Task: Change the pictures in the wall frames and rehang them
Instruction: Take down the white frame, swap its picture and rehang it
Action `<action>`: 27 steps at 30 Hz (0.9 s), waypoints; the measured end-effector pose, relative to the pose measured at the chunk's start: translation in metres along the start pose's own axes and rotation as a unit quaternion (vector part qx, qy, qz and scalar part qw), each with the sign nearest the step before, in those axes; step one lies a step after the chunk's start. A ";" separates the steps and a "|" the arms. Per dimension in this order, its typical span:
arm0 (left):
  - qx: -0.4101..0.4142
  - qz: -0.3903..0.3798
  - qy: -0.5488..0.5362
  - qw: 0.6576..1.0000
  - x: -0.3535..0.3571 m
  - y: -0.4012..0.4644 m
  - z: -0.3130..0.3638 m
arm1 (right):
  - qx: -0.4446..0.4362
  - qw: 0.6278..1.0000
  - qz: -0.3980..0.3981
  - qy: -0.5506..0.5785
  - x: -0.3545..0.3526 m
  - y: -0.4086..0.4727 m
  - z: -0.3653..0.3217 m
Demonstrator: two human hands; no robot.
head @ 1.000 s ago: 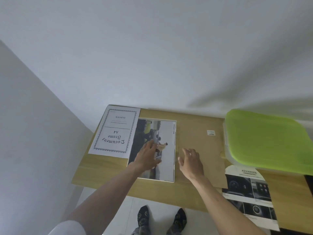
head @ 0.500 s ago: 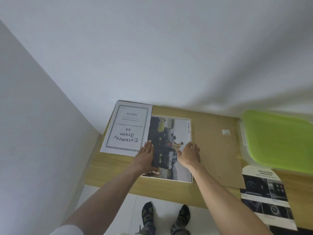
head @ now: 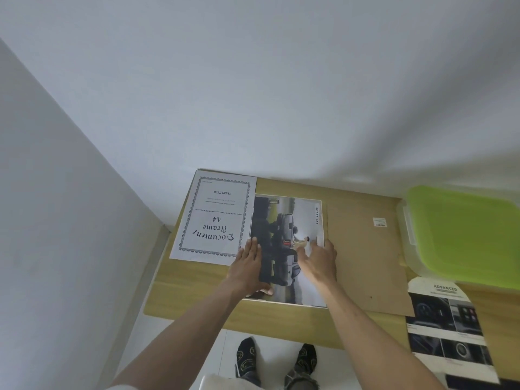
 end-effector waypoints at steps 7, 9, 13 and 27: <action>0.007 0.003 -0.017 1.000 -0.001 -0.003 -0.001 | -0.015 0.989 0.112 0.091 -0.017 -0.008 -0.006; 0.010 0.007 -0.035 0.999 -0.002 -0.005 -0.001 | 0.026 0.975 0.150 0.161 -0.026 -0.010 0.001; 0.021 0.014 -0.083 0.996 -0.003 -0.007 -0.002 | 0.069 0.949 0.151 0.268 -0.030 -0.006 0.014; -0.061 0.061 -0.538 0.839 -0.037 -0.034 -0.015 | 0.123 0.869 0.115 0.465 -0.048 -0.019 0.057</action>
Point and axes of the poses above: each hand's wrist, its own y-axis towards the middle knuckle, its own x-axis out of the palm, z = x × y, the point moved 8 cm from there along y, towards the middle knuckle, and after that the axes turned 14 degrees about -x, right-handed, at the moved point
